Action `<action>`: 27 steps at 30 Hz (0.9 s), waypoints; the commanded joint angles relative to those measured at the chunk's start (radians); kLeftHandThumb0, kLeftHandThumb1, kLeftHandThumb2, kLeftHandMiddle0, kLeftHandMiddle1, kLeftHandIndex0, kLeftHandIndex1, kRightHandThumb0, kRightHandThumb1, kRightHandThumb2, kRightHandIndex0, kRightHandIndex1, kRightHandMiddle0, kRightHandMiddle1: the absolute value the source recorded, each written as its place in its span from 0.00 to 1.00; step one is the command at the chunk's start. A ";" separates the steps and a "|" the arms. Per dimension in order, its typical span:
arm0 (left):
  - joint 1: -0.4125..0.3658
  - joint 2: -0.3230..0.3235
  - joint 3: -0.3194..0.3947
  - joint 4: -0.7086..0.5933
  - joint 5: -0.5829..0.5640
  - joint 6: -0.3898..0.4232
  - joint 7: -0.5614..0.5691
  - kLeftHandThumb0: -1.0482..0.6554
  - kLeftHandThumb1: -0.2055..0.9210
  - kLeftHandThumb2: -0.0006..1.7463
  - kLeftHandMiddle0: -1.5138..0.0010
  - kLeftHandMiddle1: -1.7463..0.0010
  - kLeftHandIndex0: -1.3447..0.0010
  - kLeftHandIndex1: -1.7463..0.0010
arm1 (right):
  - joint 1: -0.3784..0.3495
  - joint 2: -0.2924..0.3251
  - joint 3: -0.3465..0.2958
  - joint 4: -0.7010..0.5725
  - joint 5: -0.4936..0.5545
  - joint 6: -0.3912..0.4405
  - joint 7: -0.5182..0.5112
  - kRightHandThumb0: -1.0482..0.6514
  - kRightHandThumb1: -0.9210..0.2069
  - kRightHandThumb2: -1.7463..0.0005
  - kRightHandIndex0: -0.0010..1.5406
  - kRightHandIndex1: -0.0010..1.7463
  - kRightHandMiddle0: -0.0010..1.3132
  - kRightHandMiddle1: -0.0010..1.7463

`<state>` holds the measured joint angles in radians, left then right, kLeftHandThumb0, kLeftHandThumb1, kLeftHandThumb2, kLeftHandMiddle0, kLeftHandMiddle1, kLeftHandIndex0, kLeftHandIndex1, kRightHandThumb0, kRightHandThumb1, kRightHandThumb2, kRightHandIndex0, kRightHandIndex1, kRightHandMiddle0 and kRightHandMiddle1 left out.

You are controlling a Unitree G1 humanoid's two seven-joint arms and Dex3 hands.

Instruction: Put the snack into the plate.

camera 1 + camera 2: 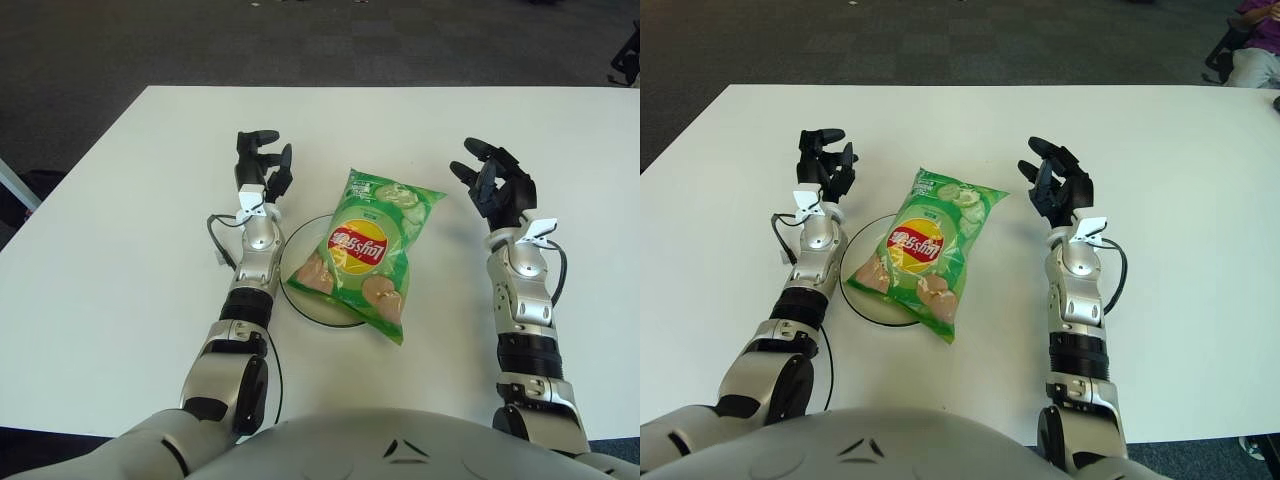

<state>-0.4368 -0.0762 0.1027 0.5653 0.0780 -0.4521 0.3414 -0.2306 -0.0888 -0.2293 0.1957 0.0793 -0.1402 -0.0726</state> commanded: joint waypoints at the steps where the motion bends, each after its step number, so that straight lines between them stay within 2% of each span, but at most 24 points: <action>1: 0.013 0.015 0.010 -0.001 -0.015 -0.013 -0.015 0.61 1.00 0.20 0.71 0.15 0.80 0.15 | -0.025 -0.012 -0.008 0.089 0.003 -0.064 0.011 0.40 0.00 0.76 0.72 0.04 0.27 0.86; 5: 0.019 0.020 0.018 0.004 -0.030 -0.023 -0.035 0.61 1.00 0.20 0.71 0.15 0.81 0.13 | -0.045 -0.023 -0.003 0.178 -0.004 -0.128 0.030 0.41 0.00 0.77 0.73 0.04 0.25 0.91; 9: 0.037 0.031 0.028 0.002 -0.057 -0.037 -0.069 0.61 1.00 0.20 0.71 0.16 0.81 0.13 | -0.061 -0.015 -0.002 0.246 0.002 -0.190 0.041 0.41 0.00 0.78 0.74 0.06 0.26 0.91; 16: 0.053 0.039 0.048 0.005 -0.112 -0.051 -0.133 0.61 1.00 0.20 0.71 0.15 0.81 0.13 | -0.083 0.001 -0.003 0.323 0.011 -0.258 0.039 0.41 0.00 0.79 0.57 0.47 0.27 0.90; 20: 0.053 0.044 0.068 0.018 -0.159 -0.055 -0.182 0.61 0.99 0.21 0.70 0.14 0.80 0.15 | -0.089 -0.001 0.000 0.337 0.007 -0.247 0.034 0.41 0.00 0.79 0.52 0.59 0.27 0.91; 27: 0.044 0.057 0.091 0.046 -0.194 -0.059 -0.228 0.61 0.84 0.38 0.70 0.07 0.79 0.13 | -0.089 -0.013 0.014 0.322 -0.009 -0.158 0.017 0.41 0.00 0.78 0.46 0.75 0.27 0.91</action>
<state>-0.3910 -0.0347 0.1812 0.5909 -0.1036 -0.5006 0.1341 -0.3119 -0.0940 -0.2196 0.5212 0.0776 -0.3392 -0.0446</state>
